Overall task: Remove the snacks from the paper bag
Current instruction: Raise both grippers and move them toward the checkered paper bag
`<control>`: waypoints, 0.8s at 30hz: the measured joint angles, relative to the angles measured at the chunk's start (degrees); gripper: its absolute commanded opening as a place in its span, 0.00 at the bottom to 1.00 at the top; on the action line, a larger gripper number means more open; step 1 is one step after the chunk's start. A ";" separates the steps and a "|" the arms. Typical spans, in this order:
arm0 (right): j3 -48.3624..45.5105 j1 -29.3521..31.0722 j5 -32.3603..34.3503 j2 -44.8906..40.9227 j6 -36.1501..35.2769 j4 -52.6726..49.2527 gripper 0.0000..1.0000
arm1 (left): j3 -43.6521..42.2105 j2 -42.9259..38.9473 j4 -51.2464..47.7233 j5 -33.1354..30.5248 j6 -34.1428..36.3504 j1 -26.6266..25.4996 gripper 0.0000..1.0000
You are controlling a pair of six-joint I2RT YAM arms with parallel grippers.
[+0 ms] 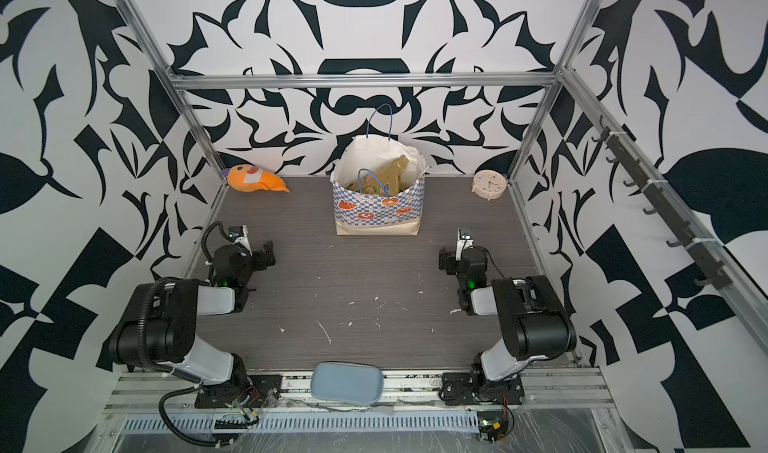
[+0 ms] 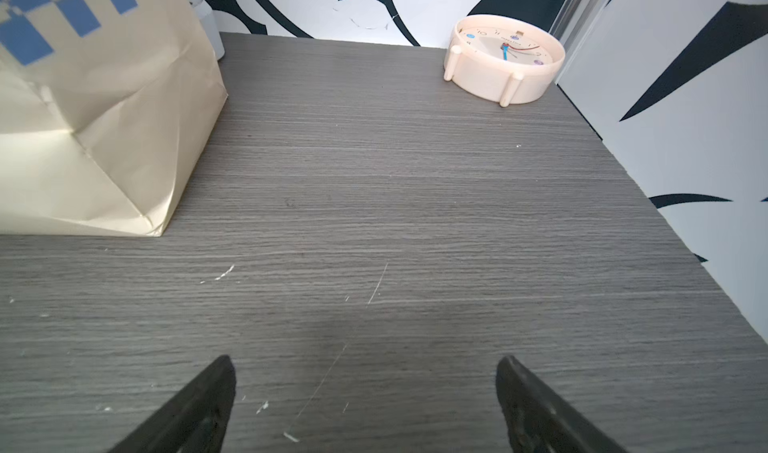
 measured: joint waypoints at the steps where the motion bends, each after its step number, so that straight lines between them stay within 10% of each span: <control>1: 0.00 0.00 0.00 0.00 0.00 -0.02 1.00 | 0.00 0.00 0.00 0.00 0.00 0.00 1.00; 24: 0.04 0.00 2.36 -0.46 0.59 -0.81 1.00 | 0.00 -0.04 0.04 0.35 -0.02 0.61 0.99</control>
